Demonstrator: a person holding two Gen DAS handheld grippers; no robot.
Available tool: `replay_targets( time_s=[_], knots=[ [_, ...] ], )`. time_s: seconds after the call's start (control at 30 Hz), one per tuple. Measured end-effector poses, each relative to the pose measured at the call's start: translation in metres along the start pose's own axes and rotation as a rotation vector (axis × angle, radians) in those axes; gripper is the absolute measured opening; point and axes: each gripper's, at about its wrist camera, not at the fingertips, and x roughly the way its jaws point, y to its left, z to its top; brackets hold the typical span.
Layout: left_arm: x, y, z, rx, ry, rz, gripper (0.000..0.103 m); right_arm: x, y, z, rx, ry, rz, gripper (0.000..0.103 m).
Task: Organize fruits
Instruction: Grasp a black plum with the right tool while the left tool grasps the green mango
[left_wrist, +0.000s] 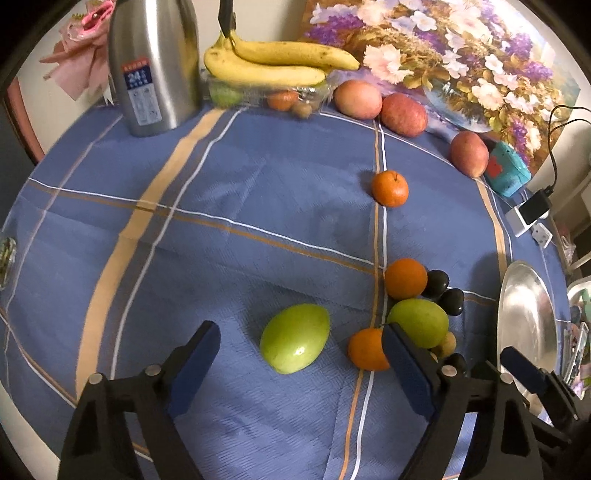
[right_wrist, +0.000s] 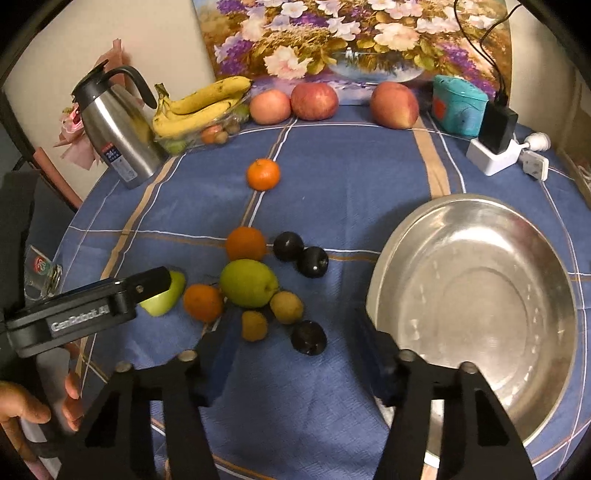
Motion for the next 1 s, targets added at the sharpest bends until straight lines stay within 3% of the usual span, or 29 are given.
replay_targets(
  time_s=[0.33,0.77,1.0],
  knots=[
    [0.014,0.001,0.002,-0.021,0.038,-0.003,0.083,0.023,-0.009,-0.003,0.046,0.09,-0.023,0.034],
    [0.019,0.007,0.002,-0.058,0.048,-0.027,0.066,0.028,-0.012,-0.004,0.054,0.131,-0.013,0.025],
    [0.018,0.01,0.003,-0.087,0.042,-0.027,0.064,0.028,-0.011,-0.004,0.052,0.135,-0.012,0.023]
  ],
)
